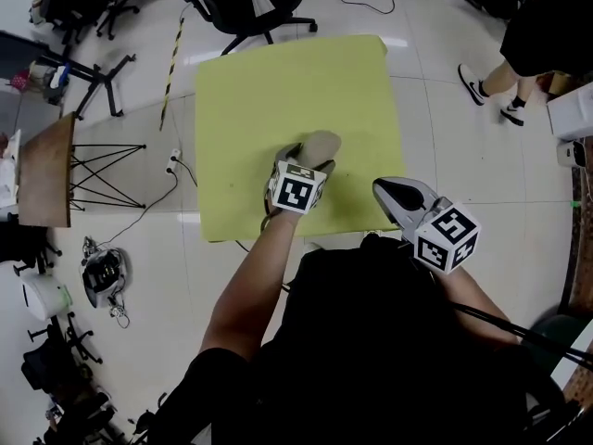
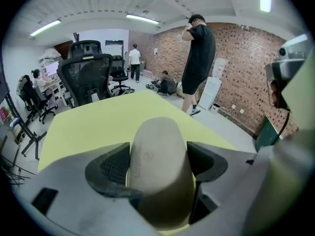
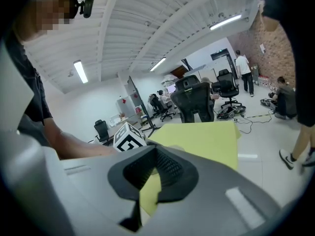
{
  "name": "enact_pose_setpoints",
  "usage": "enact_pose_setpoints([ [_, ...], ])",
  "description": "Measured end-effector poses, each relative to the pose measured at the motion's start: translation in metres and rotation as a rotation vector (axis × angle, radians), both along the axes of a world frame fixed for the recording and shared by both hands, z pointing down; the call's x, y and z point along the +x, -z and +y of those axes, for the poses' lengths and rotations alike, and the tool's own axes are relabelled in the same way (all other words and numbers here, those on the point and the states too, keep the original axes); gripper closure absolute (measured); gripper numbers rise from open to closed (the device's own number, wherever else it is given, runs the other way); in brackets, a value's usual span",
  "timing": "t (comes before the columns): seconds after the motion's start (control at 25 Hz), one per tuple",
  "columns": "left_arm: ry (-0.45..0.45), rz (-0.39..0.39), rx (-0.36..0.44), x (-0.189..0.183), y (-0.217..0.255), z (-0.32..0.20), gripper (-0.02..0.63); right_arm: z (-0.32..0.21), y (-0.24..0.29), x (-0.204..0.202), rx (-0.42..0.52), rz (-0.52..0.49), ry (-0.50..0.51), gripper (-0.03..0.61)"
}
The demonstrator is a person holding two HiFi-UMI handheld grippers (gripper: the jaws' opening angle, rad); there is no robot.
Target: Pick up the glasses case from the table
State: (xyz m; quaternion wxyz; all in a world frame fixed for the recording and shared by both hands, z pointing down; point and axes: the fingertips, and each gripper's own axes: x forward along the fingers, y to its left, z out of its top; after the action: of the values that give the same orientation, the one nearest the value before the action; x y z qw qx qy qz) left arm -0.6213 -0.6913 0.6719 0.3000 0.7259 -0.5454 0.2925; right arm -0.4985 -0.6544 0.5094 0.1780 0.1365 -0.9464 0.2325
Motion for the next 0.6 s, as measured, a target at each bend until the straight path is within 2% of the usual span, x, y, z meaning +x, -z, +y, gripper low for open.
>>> enact_pose_setpoints([
  [0.32, 0.053, 0.056, 0.177, -0.023, 0.079, 0.053, 0.247, 0.048, 0.018, -0.025, 0.055, -0.032, 0.018, 0.575],
  [0.6, 0.121, 0.207, 0.279, -0.039, 0.129, 0.105, 0.249, 0.100, 0.023, -0.034, 0.092, -0.053, 0.012, 0.575],
])
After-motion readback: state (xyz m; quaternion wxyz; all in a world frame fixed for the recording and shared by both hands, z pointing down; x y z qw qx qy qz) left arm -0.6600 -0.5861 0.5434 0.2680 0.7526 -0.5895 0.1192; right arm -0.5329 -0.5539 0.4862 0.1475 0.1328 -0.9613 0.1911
